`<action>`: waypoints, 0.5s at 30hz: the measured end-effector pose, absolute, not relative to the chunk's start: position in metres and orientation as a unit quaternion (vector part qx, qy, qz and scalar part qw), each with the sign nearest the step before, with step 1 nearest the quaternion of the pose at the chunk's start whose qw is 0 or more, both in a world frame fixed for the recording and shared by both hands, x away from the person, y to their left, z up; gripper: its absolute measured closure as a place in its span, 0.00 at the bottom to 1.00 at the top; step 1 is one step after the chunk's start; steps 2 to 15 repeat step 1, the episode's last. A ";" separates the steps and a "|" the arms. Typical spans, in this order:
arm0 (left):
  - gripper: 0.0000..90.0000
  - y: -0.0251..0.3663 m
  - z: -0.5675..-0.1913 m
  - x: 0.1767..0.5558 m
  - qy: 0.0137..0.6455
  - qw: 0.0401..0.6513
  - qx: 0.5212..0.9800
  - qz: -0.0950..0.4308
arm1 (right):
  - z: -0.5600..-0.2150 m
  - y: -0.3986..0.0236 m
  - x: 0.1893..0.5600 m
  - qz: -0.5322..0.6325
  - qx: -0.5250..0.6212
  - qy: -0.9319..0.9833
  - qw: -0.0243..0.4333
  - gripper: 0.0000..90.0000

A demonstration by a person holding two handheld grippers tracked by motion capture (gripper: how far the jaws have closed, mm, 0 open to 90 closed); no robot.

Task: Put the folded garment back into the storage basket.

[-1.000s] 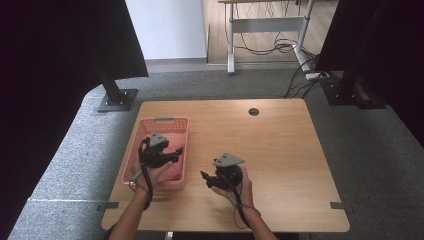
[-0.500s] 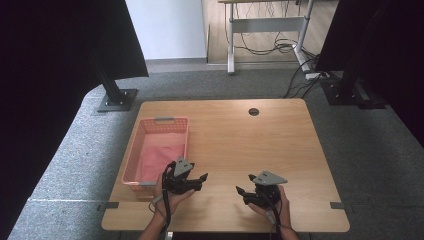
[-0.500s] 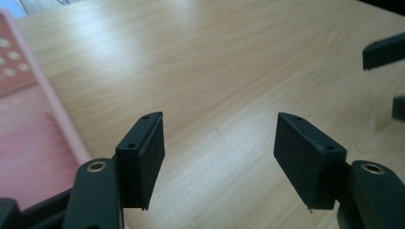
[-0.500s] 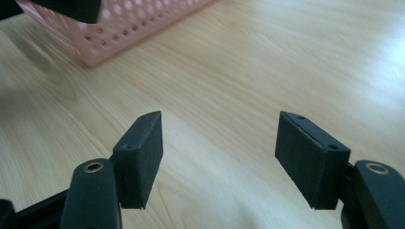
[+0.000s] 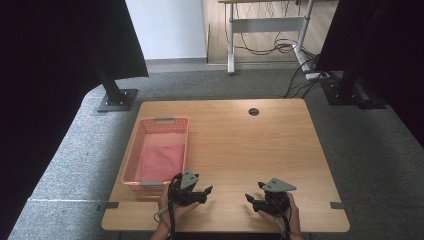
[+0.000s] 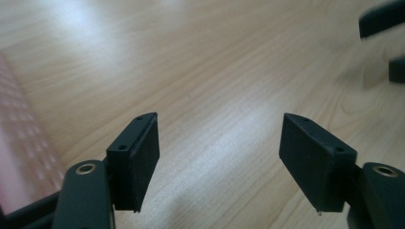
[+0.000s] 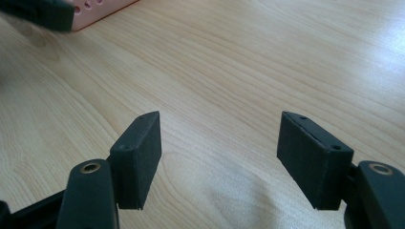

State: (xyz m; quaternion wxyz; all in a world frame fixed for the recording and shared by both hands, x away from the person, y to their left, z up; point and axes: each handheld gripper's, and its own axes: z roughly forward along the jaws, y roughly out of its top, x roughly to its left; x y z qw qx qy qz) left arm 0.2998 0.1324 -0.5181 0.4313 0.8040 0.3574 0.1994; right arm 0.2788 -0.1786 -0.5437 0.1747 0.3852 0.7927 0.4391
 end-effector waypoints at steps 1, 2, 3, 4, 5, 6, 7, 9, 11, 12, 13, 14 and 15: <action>0.35 0.134 -0.517 0.299 0.360 0.442 0.797 0.202 | -0.545 -0.179 0.279 0.439 0.385 0.793 0.173 0.35; 0.35 0.134 -0.517 0.299 0.360 0.442 0.797 0.202 | -0.545 -0.179 0.279 0.439 0.385 0.793 0.173 0.35; 0.35 0.134 -0.517 0.299 0.360 0.442 0.797 0.202 | -0.545 -0.179 0.279 0.439 0.385 0.793 0.173 0.35; 0.35 0.134 -0.517 0.299 0.360 0.442 0.797 0.202 | -0.545 -0.179 0.279 0.439 0.385 0.793 0.173 0.35; 0.35 0.134 -0.517 0.299 0.360 0.442 0.797 0.202 | -0.545 -0.179 0.279 0.439 0.385 0.793 0.173 0.35; 0.35 0.134 -0.517 0.299 0.360 0.442 0.797 0.202 | -0.545 -0.179 0.279 0.439 0.385 0.793 0.173 0.35; 0.35 0.134 -0.517 0.299 0.360 0.442 0.797 0.202 | -0.545 -0.179 0.279 0.439 0.385 0.793 0.173 0.35; 0.35 0.134 -0.517 0.299 0.360 0.442 0.797 0.202 | -0.545 -0.179 0.279 0.439 0.385 0.793 0.173 0.35; 0.35 0.134 -0.517 0.299 0.360 0.442 0.797 0.202 | -0.545 -0.179 0.279 0.439 0.385 0.793 0.173 0.35; 0.35 0.134 -0.517 0.299 0.360 0.442 0.797 0.202 | -0.545 -0.179 0.279 0.439 0.385 0.793 0.173 0.35; 0.35 0.134 -0.517 0.299 0.360 0.442 0.797 0.202 | -0.545 -0.179 0.279 0.439 0.385 0.793 0.173 0.35; 0.35 0.134 -0.517 0.299 0.360 0.442 0.797 0.202 | -0.545 -0.179 0.279 0.439 0.385 0.793 0.173 0.35; 0.35 0.134 -0.517 0.299 0.360 0.442 0.797 0.202 | -0.545 -0.179 0.279 0.439 0.385 0.793 0.173 0.35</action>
